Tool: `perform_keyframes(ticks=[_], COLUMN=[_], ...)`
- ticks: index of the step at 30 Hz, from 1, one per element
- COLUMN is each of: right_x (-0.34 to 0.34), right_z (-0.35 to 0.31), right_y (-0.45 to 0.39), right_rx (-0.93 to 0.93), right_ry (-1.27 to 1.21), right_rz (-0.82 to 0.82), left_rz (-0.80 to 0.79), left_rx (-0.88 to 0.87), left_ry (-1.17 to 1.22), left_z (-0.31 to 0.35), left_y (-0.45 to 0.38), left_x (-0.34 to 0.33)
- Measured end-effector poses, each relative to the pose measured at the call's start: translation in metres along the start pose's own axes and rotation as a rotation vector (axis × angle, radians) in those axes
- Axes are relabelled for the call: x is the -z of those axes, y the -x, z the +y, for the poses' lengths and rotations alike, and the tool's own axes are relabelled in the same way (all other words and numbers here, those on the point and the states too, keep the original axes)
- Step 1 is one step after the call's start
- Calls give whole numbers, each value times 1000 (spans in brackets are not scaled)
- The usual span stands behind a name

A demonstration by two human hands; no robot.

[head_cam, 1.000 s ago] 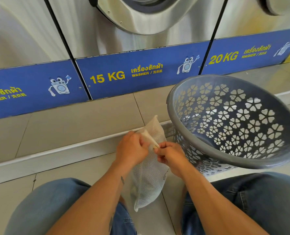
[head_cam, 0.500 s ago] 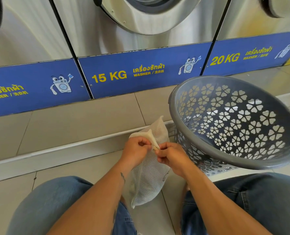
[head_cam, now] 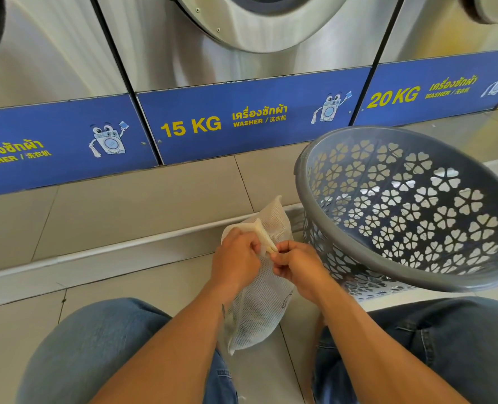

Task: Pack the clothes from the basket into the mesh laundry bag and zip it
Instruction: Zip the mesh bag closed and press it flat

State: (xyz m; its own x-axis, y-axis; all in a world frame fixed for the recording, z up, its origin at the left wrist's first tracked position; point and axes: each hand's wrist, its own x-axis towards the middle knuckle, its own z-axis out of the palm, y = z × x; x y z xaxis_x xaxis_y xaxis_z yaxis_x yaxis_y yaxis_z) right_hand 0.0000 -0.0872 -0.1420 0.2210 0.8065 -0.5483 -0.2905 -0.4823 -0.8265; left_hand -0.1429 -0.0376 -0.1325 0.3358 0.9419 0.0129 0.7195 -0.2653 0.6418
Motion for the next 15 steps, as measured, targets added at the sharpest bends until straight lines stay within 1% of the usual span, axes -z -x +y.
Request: perform_keyframes(ticks=[4, 10, 15], right_x=[1, 6, 4], right_z=[-2, -3, -3], right_y=[0, 1, 2], right_rx=[5, 15, 30], right_ry=[5, 24, 73], right_rz=[1, 17, 44], left_rz=[29, -90, -112], left_rx=[58, 174, 238], left_ry=[49, 297, 397], left_z=[-3, 1, -4], left_y=[-1, -3, -6], left_x=[-4, -5, -3])
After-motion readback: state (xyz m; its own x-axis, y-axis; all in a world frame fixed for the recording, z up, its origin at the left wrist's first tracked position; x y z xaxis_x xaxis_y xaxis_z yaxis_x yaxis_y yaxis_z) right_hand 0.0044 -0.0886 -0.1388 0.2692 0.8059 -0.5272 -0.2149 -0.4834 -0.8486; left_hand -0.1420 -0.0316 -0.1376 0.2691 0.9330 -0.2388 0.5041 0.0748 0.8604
